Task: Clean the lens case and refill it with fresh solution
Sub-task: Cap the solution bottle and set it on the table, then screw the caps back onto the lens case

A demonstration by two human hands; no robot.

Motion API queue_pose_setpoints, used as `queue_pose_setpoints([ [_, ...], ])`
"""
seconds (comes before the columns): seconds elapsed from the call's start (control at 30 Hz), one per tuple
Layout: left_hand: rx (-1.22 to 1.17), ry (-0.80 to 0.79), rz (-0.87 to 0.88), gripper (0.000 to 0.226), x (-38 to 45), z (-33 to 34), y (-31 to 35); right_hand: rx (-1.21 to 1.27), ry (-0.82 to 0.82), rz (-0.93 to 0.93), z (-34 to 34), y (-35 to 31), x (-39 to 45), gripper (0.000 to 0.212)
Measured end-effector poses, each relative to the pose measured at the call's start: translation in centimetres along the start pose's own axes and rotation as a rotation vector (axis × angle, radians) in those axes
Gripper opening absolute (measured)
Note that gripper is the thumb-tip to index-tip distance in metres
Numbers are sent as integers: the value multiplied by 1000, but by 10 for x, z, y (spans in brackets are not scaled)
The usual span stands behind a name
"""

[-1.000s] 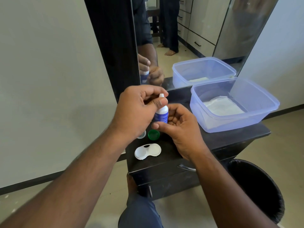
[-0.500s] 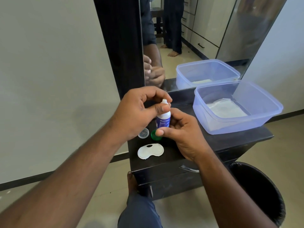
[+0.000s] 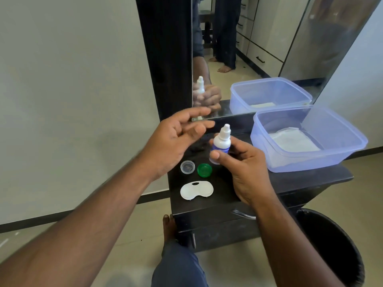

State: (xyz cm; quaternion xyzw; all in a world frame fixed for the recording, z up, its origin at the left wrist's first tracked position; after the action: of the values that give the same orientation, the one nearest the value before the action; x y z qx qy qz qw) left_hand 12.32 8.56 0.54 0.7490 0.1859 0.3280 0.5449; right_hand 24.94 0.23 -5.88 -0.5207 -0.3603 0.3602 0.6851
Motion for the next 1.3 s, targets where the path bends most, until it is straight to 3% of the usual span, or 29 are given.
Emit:
queue_pose_setpoints([
  [0.1,641,-105,-62,34,-4,-15,-17,-157,151,-14,-6,4,5,39],
  [0.17,851,-255,-180,42,-9,-16,-33,-284,206,-2,-6,6,7,43],
  [0.27,826,-343,-262,51,-11,-14,-42,-442,246,22,-4,7,6,44],
  [0.5,775,-379,-283,43,-4,-12,-39,-582,225,18,0,9,9,48],
  [0.67,778,-453,-301,53,-6,-8,-36,-533,283,-23,-7,8,4,71],
  [0.77,904,-487,-243,56,-2,-3,-36,-483,372,-157,-11,-7,-16,58],
  [0.83,925,-490,-232,47,-1,-1,-36,-454,295,-223,-12,-13,-27,44],
  [0.93,863,-333,-196,32,-3,-11,-29,-483,26,-164,-9,-12,-34,31],
  [1.1,384,169,-95,19,-41,-37,-17,-620,-208,-115,-5,-7,-35,39],
  [1.2,326,271,-30,17,-71,-28,-16,-717,-254,-126,-1,-6,-35,45],
  [1.3,421,301,34,17,-89,-15,-19,-785,-286,-129,2,-6,-37,46],
])
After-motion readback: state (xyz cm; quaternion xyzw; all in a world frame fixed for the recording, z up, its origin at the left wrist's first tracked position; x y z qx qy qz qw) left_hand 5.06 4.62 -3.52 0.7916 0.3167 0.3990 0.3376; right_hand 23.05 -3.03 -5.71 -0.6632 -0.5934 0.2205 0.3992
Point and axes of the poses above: each hand's wrist, its own x-axis towards the middle knuckle, its own z-axis out of the palm, y = z × x, the point moved 6 cm from there along x, towards the middle knuckle, and after that the axes turned 4 degrees about z, right-handed, at the moved point
